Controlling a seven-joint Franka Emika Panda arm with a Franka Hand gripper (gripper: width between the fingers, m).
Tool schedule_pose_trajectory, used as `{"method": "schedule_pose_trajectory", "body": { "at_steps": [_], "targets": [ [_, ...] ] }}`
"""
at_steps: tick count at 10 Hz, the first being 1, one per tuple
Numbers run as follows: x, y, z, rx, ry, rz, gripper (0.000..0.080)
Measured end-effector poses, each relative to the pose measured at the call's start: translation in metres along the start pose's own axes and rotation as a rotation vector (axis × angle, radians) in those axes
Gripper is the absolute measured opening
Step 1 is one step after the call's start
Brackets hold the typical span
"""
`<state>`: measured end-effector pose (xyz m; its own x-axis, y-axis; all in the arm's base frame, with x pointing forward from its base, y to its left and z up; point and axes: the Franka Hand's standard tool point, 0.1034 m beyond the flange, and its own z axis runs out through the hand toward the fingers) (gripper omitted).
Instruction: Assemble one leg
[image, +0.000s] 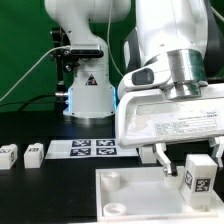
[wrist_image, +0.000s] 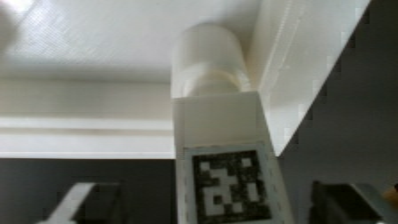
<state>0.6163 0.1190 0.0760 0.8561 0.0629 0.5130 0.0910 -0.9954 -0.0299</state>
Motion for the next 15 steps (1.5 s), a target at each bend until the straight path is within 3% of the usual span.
{"method": "schedule_pose_trajectory", "body": {
  "at_steps": [1,8,10,12,13,14,15],
  "targets": [
    [0.0,0.0,0.0,0.0,0.0,-0.001,0.063],
    [0.0,0.0,0.0,0.0,0.0,-0.003,0.0649],
    [0.005,-0.005,-0.01,0.015,-0.077,0.009,0.0649],
    [0.022,-0.01,-0.023,0.032,-0.135,0.029,0.0649],
    [0.023,-0.009,-0.022,0.034,-0.165,0.033,0.0649],
    [0.017,-0.009,-0.022,0.041,-0.282,0.039,0.0649],
    [0.021,-0.004,-0.02,0.044,-0.354,0.047,0.0649]
  ]
}}
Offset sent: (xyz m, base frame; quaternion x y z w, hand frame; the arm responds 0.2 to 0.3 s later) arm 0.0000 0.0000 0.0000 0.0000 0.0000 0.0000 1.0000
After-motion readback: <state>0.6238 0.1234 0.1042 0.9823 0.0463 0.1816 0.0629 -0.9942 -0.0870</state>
